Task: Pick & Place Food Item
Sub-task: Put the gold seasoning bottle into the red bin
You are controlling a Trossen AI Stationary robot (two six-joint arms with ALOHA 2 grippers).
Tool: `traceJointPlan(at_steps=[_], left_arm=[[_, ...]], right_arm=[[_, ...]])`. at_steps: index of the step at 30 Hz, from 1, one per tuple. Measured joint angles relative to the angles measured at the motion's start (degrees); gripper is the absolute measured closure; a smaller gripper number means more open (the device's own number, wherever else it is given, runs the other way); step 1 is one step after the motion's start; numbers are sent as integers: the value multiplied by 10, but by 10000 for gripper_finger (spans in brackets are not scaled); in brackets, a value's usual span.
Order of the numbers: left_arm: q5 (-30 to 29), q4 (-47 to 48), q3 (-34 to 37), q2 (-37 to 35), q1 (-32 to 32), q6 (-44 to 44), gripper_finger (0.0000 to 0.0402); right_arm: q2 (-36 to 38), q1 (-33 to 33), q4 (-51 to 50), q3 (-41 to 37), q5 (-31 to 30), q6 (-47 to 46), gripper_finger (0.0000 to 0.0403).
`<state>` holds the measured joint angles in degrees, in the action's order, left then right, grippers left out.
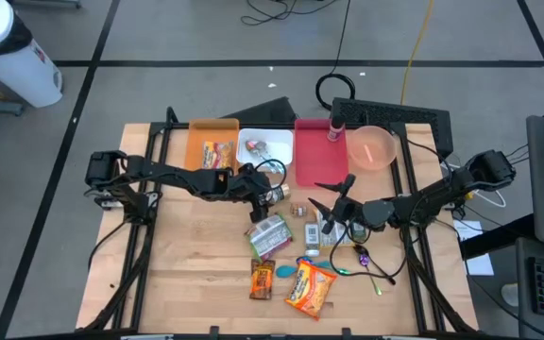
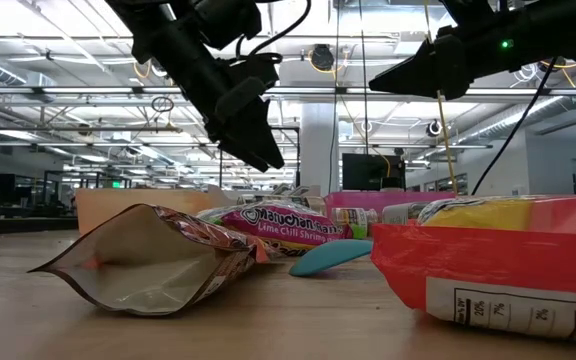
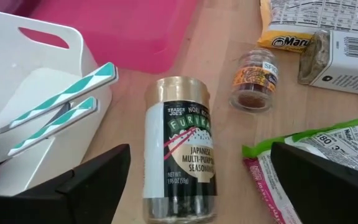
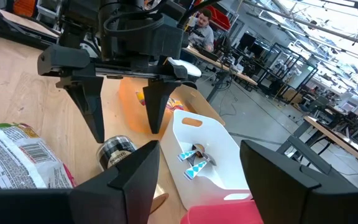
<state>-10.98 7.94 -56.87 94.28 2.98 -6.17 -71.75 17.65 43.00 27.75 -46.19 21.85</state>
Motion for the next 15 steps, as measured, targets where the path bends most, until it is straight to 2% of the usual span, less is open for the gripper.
traceJointPlan(at_steps=[15], left_arm=[[0,-1,0,0,0,0,7]], right_arm=[[0,0,0,0,0,-1,183]])
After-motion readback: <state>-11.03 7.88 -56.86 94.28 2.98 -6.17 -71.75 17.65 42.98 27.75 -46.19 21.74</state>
